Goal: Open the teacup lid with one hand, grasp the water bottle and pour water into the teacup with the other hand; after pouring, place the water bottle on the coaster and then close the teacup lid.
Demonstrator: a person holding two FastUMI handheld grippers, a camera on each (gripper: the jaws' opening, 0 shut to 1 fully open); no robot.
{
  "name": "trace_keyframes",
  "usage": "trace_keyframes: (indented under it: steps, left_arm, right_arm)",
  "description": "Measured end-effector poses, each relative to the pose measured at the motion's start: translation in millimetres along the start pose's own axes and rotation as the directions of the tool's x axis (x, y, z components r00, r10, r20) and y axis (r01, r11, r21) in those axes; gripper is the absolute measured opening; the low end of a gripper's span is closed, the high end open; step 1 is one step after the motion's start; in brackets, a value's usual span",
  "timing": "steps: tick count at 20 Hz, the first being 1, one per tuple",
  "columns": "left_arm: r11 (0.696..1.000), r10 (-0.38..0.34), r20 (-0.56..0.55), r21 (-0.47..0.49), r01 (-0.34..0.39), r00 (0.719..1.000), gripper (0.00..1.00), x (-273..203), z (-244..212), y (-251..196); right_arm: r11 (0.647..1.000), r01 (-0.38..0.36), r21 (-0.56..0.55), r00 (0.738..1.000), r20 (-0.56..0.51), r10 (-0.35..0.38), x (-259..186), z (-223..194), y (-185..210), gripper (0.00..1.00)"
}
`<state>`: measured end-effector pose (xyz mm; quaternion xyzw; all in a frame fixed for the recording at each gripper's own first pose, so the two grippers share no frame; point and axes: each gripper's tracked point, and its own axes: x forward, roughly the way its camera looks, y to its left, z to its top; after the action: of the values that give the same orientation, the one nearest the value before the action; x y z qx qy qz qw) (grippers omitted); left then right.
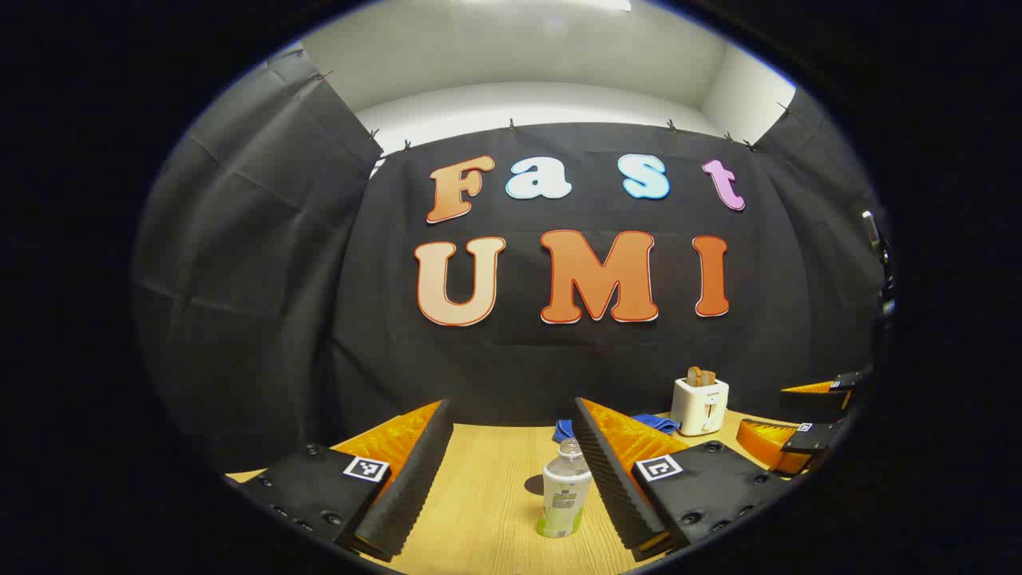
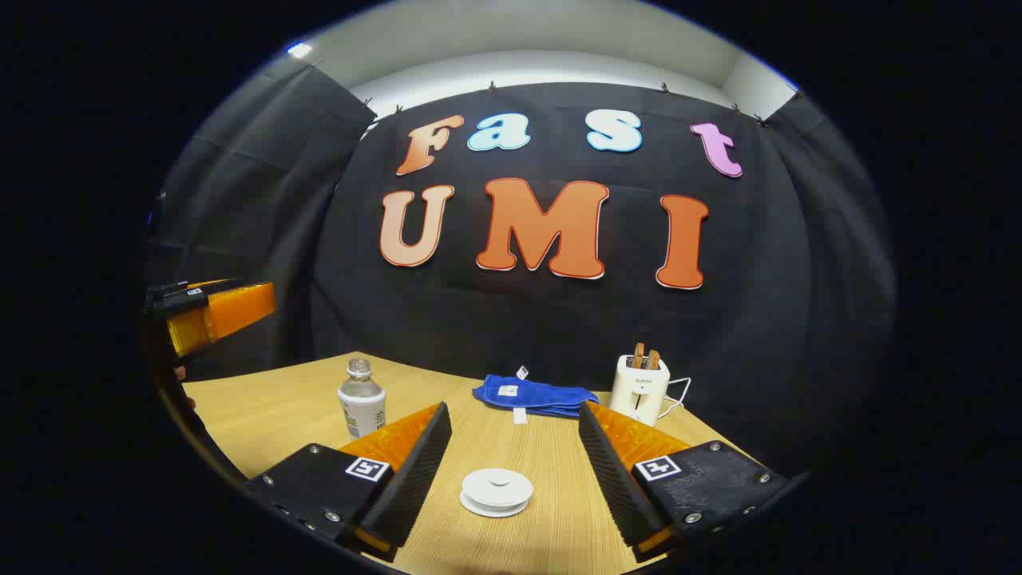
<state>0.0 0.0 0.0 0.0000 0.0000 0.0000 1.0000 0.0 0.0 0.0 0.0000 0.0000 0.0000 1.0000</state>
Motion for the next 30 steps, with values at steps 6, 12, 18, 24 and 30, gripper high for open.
trace_keyframes:
  steps: [6,12,18,24,30]
  left_arm:
    - [0.999,-0.029,0.013,0.045,0.028,1.0,0.96,-6,7,-10]
    - [0.999,-0.034,0.019,0.037,0.034,0.999,0.95,-5,6,-11]
    - [0.999,-0.027,0.046,0.039,0.025,0.999,0.96,-7,12,-6]
    - [0.999,-0.022,0.114,0.05,0.016,0.993,0.96,-9,28,-2]
    - [0.999,-0.023,0.181,0.053,0.014,0.983,0.96,-3,35,2]
  right_arm:
    - [1.0,0.015,0.012,1.0,0.02,-0.015,-8,11,-6,0.96]
    - [0.999,0.036,0.01,0.999,0.025,-0.036,-9,12,-15,0.96]
    - [1.0,0.027,-0.003,1.0,0.009,-0.027,5,-6,-15,0.96]
    - [0.999,-0.026,-0.025,0.998,-0.058,0.024,33,-45,5,0.96]
    - [0.998,-0.061,-0.019,0.984,-0.17,0.057,63,-100,22,0.92]
